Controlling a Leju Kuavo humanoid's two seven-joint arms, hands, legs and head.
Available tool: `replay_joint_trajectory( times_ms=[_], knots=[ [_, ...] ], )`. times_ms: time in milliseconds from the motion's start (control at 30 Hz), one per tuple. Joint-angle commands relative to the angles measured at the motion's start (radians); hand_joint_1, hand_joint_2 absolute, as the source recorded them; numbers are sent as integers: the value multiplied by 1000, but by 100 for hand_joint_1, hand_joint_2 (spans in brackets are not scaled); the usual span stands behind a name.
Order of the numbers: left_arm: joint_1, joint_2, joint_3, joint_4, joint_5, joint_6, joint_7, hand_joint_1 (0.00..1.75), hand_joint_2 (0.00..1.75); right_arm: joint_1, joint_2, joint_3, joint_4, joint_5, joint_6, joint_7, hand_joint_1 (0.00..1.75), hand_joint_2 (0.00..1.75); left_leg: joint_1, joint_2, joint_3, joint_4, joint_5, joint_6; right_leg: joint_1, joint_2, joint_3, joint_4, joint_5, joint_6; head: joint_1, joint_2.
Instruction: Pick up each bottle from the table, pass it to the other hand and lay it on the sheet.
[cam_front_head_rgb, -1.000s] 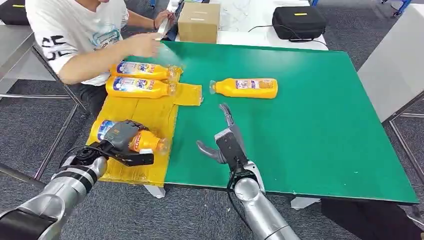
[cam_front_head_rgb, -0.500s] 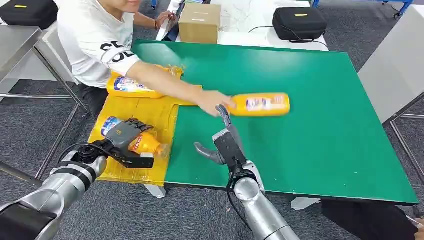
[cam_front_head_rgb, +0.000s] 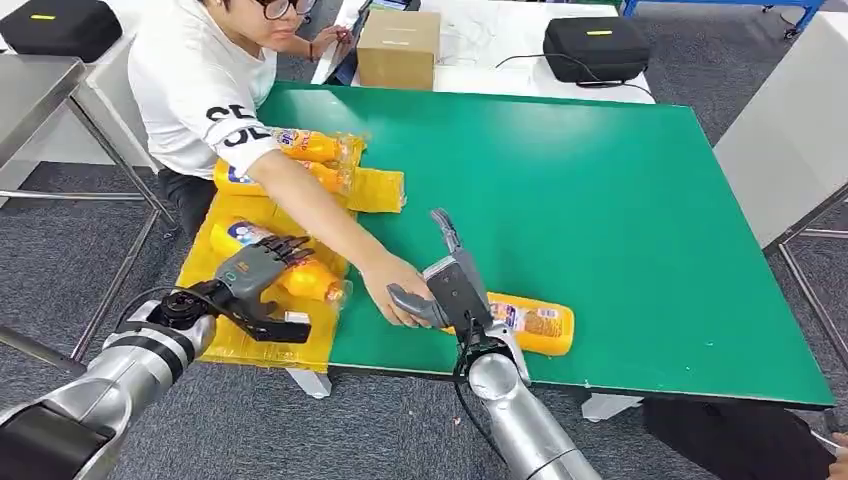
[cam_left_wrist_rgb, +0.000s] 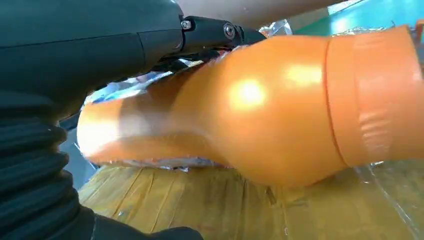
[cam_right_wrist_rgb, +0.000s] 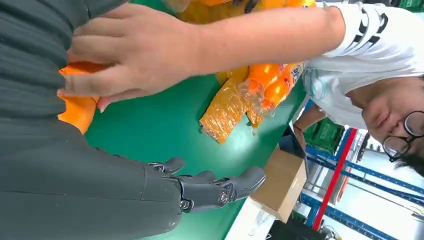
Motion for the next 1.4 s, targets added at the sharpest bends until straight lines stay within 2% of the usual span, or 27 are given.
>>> replay_joint_trajectory(
  times_ms=[33, 400, 600, 700, 867, 933, 1067, 1167, 1200, 1267, 1400],
  knots=[
    [27, -5, -52, 73, -3, 6, -1, 0, 175, -42, -22, 18, 45, 3, 10, 6, 0, 175, -1, 2, 2, -1, -1, 0, -1, 2, 2, -1, 0, 0, 0, 0],
    [29, 1, -31, 62, 26, 28, -20, 0, 175, -41, -24, 16, 39, 8, 11, 11, 0, 175, 0, 2, 4, -1, -1, 0, 0, 2, 3, -1, -1, -1, 0, 0],
    [68, 29, 80, 7, 156, 90, -104, 0, 175, -29, -34, 3, 31, 9, 4, 11, 0, 175, 0, 3, 6, -2, -2, -1, 0, 3, 5, -1, -1, -1, 0, 0],
    [121, 44, 189, -56, 278, 131, -191, 0, 175, -21, -39, -8, 30, 3, 0, 4, 0, 175, 0, 4, 5, -2, -2, -1, 0, 4, 4, -1, -1, -1, 0, 0],
    [129, 52, 192, -62, 280, 133, -196, 0, 175, -20, -40, -8, 30, 3, 0, 3, 0, 175, 1, 1, 3, -1, -2, -1, 1, 1, 2, -1, -2, -1, 0, 0],
    [165, 46, 278, -112, 373, 121, -243, 0, 175, -16, -40, -12, 25, 2, -6, 1, 0, 175, 0, 1, 0, -1, -1, 0, 0, 0, -1, -1, -1, -1, 0, 0],
    [279, 34, 362, -342, 689, 3, -243, 0, 175, -2, -40, -19, 19, 1, -20, 3, 0, 175, 0, 2, 1, -1, -2, -1, 0, 2, 0, -1, -1, -1, 0, 0],
    [322, -19, 435, -452, 845, -39, -243, 0, 175, 4, -43, -19, 27, 12, -40, 18, 0, 175, 0, 0, -1, -1, -1, 0, 0, -1, -3, -1, -1, 0, 0, 0],
    [329, -45, 470, -483, 901, -63, -243, 0, 175, 3, -45, -18, 34, 26, -54, 29, 0, 0, 0, -2, 0, 0, -2, 0, 0, -3, -2, -1, -3, -1, 0, 0],
    [322, -66, 488, -483, 914, -73, -243, 0, 175, 3, -51, -17, 41, 32, -54, 37, 0, 0, 0, -2, -3, -1, 0, 0, 0, -3, -5, -1, -1, 0, 0, 0],
    [325, -161, 634, -525, 1018, -215, -243, 0, 175, 9, -73, -3, 75, 115, -58, 151, 0, 0, 1, -3, -2, 0, -2, 0, 1, -3, -2, -1, -2, -1, 0, 0]
  ],
)
